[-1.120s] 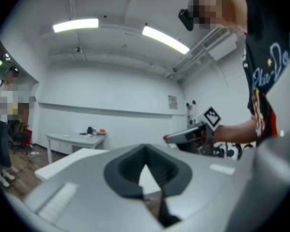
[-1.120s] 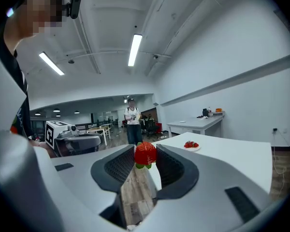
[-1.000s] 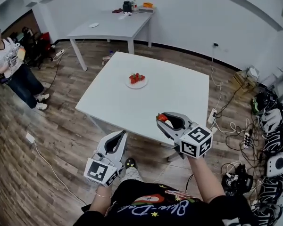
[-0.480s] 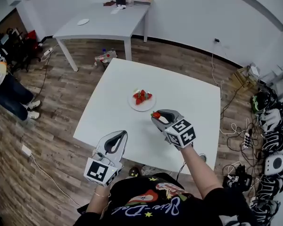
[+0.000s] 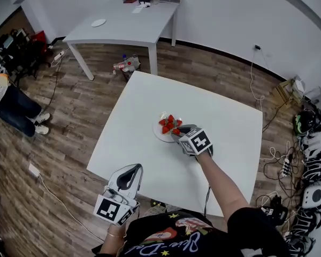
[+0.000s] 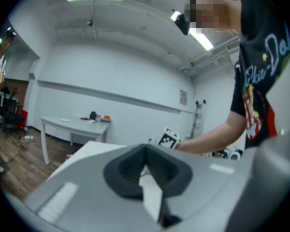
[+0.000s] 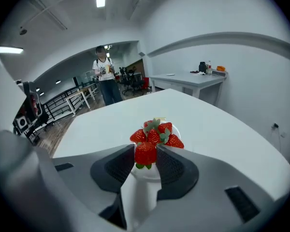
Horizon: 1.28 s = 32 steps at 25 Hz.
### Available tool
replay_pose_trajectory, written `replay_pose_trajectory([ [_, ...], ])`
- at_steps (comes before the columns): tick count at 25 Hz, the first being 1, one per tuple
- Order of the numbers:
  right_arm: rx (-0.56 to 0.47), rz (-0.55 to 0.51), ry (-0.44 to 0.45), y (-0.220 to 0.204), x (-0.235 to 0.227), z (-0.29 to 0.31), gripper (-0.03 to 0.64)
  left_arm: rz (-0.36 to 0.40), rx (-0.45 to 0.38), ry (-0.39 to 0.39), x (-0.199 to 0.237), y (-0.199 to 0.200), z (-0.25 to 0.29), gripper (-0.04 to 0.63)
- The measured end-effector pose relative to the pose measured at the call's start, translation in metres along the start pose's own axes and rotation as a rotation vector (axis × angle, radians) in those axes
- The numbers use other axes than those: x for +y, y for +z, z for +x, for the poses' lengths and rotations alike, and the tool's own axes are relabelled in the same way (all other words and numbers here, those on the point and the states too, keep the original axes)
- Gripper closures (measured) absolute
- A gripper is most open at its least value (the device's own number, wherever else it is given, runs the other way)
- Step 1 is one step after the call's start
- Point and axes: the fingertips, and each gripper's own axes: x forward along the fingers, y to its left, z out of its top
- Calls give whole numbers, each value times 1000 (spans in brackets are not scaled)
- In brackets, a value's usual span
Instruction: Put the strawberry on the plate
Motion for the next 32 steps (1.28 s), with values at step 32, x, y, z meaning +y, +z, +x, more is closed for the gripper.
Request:
replay_pose_trajectory([
  [32, -426, 300, -13, -18, 51, -121, 598, -94, -81, -74, -6, 21, -7, 606],
])
